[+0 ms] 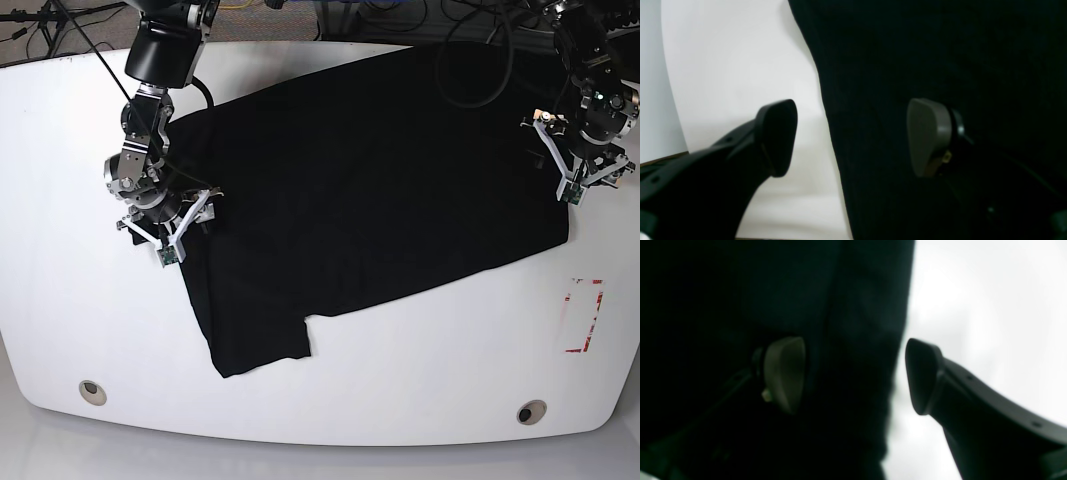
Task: Fold the T-shirt properly
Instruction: 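Lower both open grippers onto the shirt's edge corners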
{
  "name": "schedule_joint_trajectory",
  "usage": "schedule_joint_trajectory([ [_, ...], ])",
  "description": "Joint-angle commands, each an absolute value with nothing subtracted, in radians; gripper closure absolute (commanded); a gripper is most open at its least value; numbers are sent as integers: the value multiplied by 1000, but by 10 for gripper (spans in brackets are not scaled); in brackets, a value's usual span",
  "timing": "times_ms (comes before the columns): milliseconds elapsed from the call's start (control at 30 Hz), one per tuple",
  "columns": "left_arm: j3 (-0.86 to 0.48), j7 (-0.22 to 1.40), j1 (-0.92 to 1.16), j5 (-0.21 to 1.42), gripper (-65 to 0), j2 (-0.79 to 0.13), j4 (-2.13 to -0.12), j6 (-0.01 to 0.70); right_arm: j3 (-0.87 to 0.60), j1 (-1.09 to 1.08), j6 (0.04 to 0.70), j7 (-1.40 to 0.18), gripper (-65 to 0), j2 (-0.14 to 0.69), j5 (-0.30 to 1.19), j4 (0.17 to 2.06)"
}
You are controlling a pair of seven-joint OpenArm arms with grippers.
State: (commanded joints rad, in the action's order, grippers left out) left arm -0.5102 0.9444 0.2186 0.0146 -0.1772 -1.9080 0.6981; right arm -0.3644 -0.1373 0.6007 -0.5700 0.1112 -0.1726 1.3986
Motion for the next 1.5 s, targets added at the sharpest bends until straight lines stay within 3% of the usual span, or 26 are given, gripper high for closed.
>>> schedule_joint_trajectory([
  [167, -496, 941, 211, 16, -467, -173, -1827, 698, -366, -137, 601, -570, -445, 111, -173, 1422],
  [233, -496, 938, 191, 16, -436, -173, -1802, 698, -366, -137, 601, -570, -445, 111, -173, 1422],
  [567, -498, 909, 111, 16, -24, -171, -1630, 698, -366, -143, 598, -568, -445, 113, -171, 1412],
  [600, -498, 909, 108, 16, -8, -173, -1623, 698, -366, -143, 598, -568, -445, 113, -171, 1411],
  [1500, -470, 906, 107, -2, 0, -183, -1537, 698, -414, -180, 596, -519, -445, 116, -177, 1322],
])
